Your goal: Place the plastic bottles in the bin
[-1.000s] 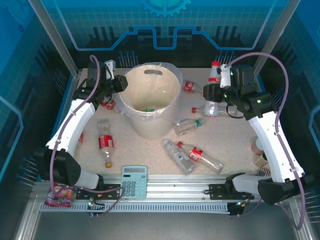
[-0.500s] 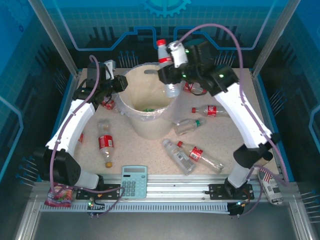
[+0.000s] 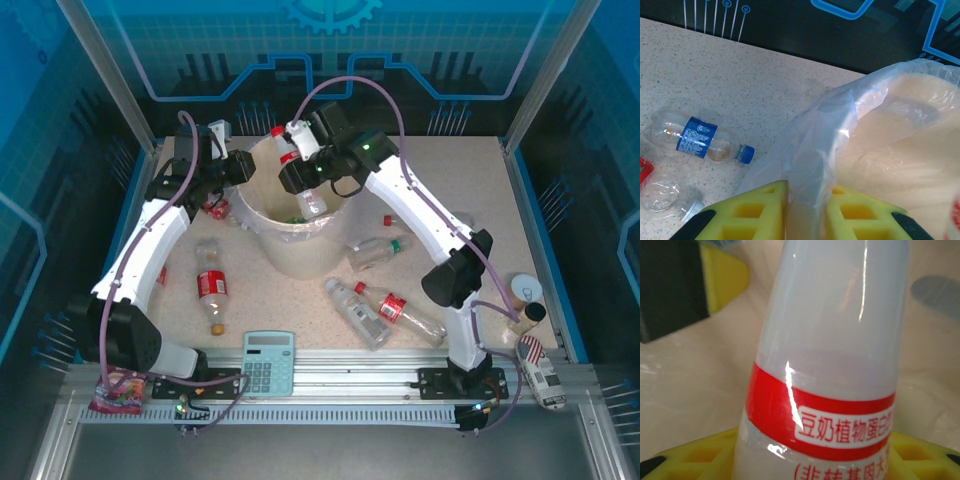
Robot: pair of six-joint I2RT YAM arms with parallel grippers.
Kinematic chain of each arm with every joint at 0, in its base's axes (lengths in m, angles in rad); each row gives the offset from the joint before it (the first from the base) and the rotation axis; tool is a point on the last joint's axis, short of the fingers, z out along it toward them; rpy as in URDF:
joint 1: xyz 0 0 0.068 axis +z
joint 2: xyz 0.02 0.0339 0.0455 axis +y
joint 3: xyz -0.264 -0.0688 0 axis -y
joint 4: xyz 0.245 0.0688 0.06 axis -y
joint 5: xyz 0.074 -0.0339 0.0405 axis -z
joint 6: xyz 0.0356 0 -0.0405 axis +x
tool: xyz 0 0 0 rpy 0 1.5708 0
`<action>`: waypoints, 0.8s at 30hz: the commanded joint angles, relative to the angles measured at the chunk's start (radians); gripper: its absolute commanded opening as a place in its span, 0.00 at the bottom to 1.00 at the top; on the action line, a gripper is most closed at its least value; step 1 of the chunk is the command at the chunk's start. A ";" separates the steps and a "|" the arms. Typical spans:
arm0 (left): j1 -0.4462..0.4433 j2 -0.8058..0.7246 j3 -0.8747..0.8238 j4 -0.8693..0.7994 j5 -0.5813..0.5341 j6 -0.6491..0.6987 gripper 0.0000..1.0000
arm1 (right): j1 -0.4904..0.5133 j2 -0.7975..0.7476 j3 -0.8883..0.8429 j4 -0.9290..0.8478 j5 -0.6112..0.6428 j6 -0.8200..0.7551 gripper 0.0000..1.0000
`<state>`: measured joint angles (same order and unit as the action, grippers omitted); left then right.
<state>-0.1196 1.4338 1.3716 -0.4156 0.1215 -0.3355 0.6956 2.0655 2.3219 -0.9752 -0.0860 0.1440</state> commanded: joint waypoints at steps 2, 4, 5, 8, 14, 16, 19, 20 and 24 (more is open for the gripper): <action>0.017 -0.013 -0.028 -0.017 -0.001 -0.001 0.23 | 0.015 0.034 -0.047 -0.003 0.010 -0.036 0.56; 0.017 -0.013 -0.027 -0.017 -0.002 0.000 0.23 | 0.018 0.047 -0.072 0.013 0.015 -0.058 0.56; 0.018 -0.014 -0.027 -0.017 -0.002 0.000 0.23 | 0.020 0.050 -0.087 0.027 0.019 -0.072 0.56; 0.017 -0.015 -0.029 -0.015 -0.003 0.000 0.22 | 0.024 0.055 -0.152 0.083 0.021 -0.095 0.59; 0.017 -0.013 -0.034 -0.010 -0.003 -0.001 0.22 | 0.020 0.048 -0.251 0.173 0.010 -0.098 0.73; 0.018 -0.013 -0.035 -0.010 -0.003 -0.001 0.22 | 0.020 0.053 -0.249 0.170 0.012 -0.101 0.79; 0.017 -0.015 -0.035 -0.010 -0.005 0.001 0.22 | 0.020 0.051 -0.244 0.167 0.017 -0.107 0.88; 0.017 -0.015 -0.035 -0.010 -0.006 0.001 0.22 | 0.020 0.050 -0.241 0.165 0.020 -0.107 0.89; 0.018 -0.015 -0.036 -0.009 -0.005 0.002 0.21 | 0.020 0.042 -0.204 0.141 0.024 -0.119 0.96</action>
<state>-0.1188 1.4311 1.3651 -0.4057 0.1261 -0.3386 0.7063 2.1155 2.0769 -0.8291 -0.0639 0.0414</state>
